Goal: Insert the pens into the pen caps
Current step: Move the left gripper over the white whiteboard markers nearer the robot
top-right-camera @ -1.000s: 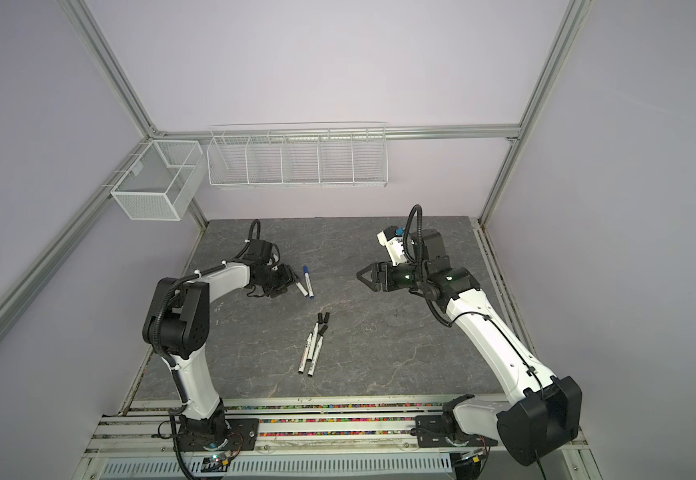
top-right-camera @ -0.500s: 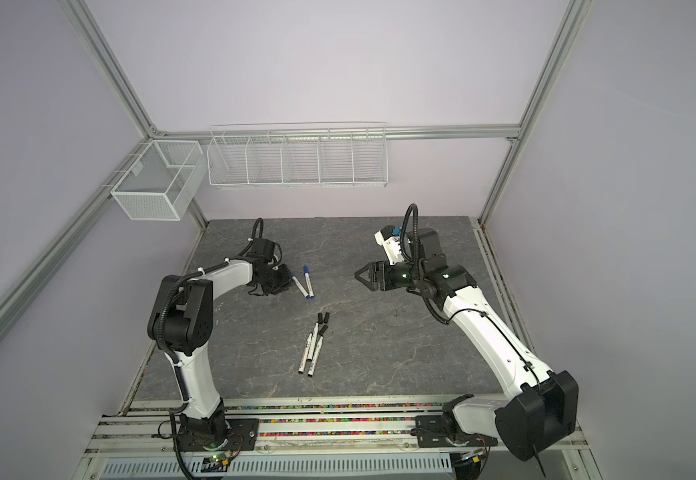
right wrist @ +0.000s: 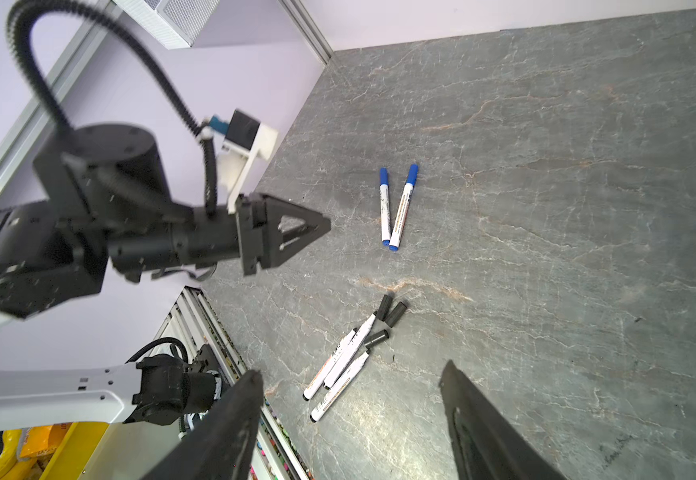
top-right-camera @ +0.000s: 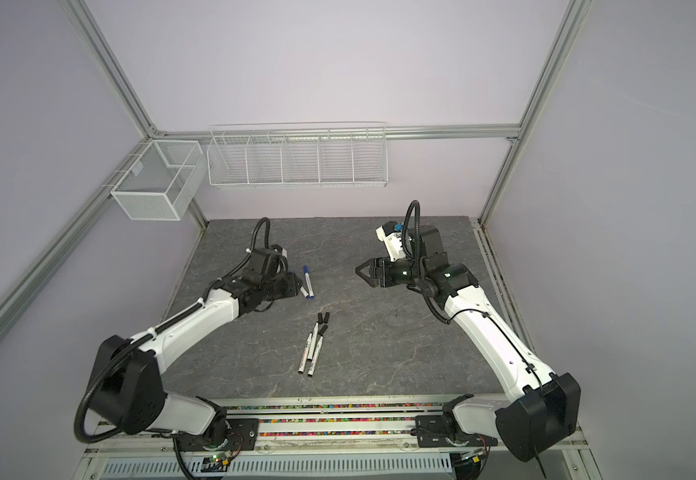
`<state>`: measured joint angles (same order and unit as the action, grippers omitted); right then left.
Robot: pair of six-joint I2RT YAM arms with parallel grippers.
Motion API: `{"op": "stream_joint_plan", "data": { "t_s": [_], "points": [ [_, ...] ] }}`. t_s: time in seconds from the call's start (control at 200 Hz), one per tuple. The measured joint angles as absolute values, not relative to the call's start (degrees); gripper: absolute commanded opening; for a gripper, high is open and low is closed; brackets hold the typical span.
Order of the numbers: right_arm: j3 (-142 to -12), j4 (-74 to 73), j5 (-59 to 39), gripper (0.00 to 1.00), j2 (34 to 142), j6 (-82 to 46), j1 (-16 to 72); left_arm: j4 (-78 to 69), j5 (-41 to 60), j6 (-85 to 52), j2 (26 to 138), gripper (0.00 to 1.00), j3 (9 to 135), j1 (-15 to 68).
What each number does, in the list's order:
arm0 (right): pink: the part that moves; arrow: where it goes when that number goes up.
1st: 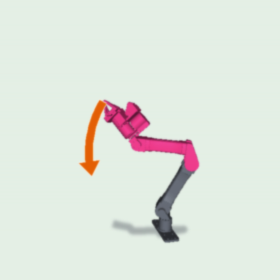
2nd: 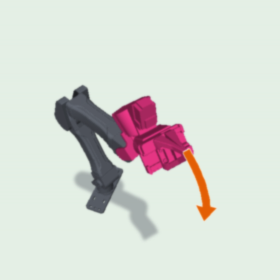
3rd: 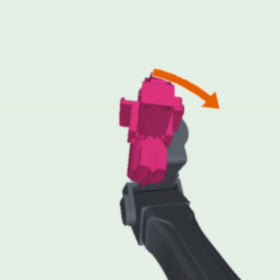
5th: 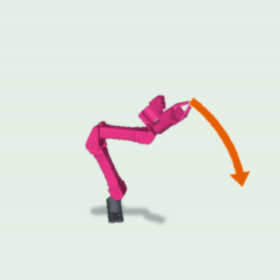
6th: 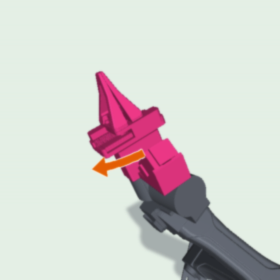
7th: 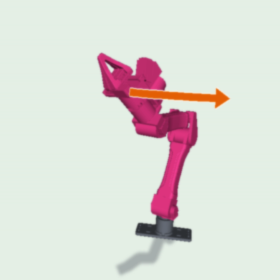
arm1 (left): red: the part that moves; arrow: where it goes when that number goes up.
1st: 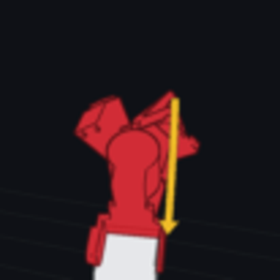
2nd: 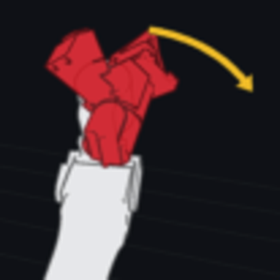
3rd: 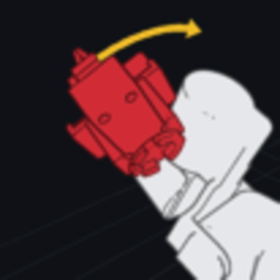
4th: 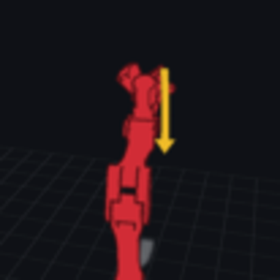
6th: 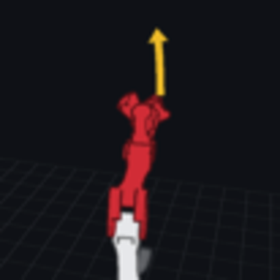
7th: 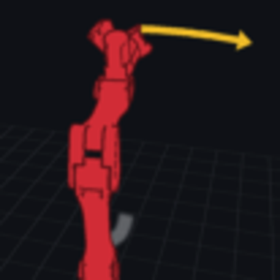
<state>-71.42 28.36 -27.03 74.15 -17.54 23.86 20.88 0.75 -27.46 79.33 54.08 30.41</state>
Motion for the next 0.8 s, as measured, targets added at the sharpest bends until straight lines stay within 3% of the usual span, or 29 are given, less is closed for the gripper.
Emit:
{"op": "stream_joint_plan", "data": {
  "t_s": [0.17, 0.355, 0.57, 0.8],
  "points": [
    [-71.4, 28.1, -26.2, 0.71, 73.8, -17.5, 23.9, 20.7, -5.0, -29.7, 64.2, 0.35, 36.8, 38.4],
    [-71.3, 28.1, -25.5, 0.71, 73.1, -17.5, 23.9, 23.4, -8.6, -34.1, 52.5, 0.42, 29.1, 42.7],
    [-69.8, 27.7, -24.8, 0.71, 71.6, -17.5, 23.8, 26.2, -9.9, -36.9, 52.3, 0.47, 28.4, 47.5],
    [-69.0, 27.5, -24.0, 0.71, 70.9, -17.2, 23.8, 27.1, -8.5, -36.5, 59.5, 0.52, 28.8, 50.1]
  ]
}}
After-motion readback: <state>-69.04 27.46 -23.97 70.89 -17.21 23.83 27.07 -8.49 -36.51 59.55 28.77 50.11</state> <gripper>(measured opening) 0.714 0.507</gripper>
